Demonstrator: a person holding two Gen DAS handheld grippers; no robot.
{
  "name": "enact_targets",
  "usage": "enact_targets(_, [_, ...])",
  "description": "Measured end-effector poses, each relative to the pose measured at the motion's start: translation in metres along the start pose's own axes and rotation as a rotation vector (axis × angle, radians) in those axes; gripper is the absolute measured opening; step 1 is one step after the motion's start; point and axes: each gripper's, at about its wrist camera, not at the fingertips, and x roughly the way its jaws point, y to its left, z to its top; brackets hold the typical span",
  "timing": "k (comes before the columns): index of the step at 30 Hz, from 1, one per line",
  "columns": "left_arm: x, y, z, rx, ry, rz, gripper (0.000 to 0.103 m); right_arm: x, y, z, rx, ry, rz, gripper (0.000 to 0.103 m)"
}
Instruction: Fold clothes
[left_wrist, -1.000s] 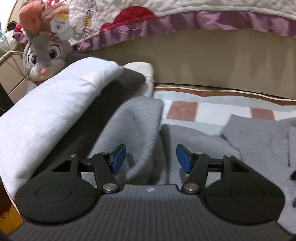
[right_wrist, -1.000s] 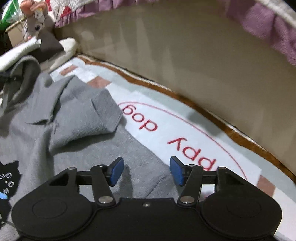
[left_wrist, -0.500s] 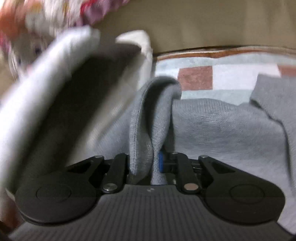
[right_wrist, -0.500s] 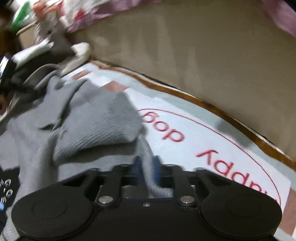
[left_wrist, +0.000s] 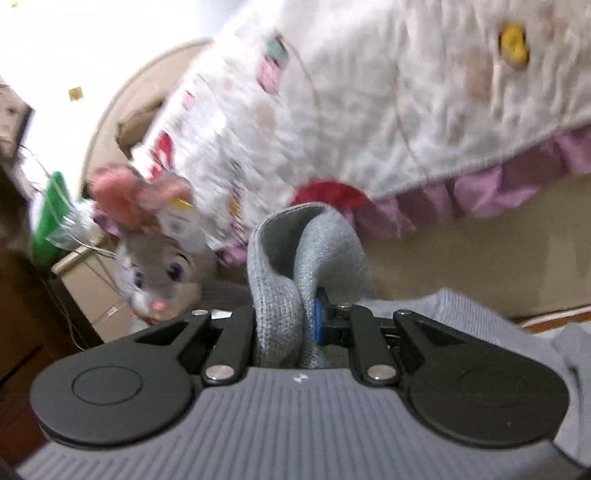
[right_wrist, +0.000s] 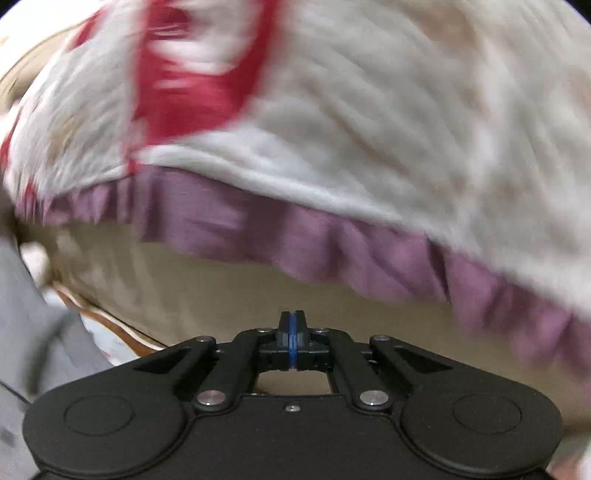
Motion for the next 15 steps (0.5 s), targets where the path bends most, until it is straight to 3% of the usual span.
enact_targets(4, [0.046, -0.042, -0.023, 0.166, 0.208, -0.001, 0.028, 0.004, 0.000, -0.013, 0.039, 0.106, 0.086, 0.005])
enact_targets(5, [0.044, -0.047, -0.031, 0.196, 0.226, -0.008, 0.033, 0.004, 0.005, -0.014, 0.028, 0.118, 0.110, 0.010])
enact_targets(7, [0.039, -0.055, -0.046, 0.251, 0.260, -0.025, 0.039, 0.004, 0.012, -0.017, 0.019, 0.130, 0.164, 0.010])
enact_targets(9, [0.016, -0.045, -0.055, 0.221, 0.280, -0.067, 0.049, 0.009, 0.018, -0.020, 0.030, 0.154, 0.226, 0.010])
enact_targets(13, [-0.039, 0.001, -0.069, 0.017, 0.415, -0.150, 0.050, 0.016, 0.038, -0.030, 0.063, 0.218, 0.280, 0.021])
enact_targets(15, [-0.077, 0.027, -0.079, -0.050, 0.443, -0.108, 0.050, 0.020, 0.054, -0.037, 0.073, 0.255, 0.319, 0.021])
